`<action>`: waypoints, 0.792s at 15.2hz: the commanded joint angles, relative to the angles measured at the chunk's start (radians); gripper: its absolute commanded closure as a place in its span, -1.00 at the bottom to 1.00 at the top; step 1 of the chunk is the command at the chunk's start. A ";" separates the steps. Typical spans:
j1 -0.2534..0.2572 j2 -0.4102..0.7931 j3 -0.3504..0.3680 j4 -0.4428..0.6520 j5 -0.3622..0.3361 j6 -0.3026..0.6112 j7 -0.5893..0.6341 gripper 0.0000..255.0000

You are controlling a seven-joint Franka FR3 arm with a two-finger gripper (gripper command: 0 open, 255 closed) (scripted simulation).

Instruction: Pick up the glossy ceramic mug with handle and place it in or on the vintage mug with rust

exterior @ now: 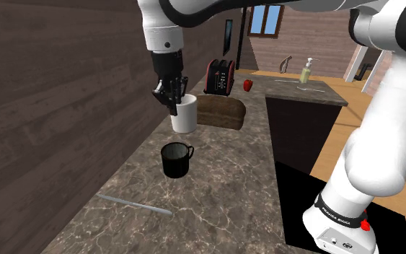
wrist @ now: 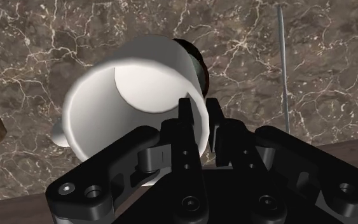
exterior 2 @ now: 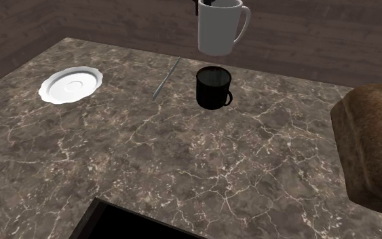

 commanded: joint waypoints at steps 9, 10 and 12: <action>-0.014 0.075 -0.016 0.010 -0.037 0.057 -0.021 1.00; -0.014 0.074 -0.016 -0.003 -0.037 0.071 -0.021 1.00; -0.015 0.075 -0.017 -0.030 -0.038 0.098 -0.019 1.00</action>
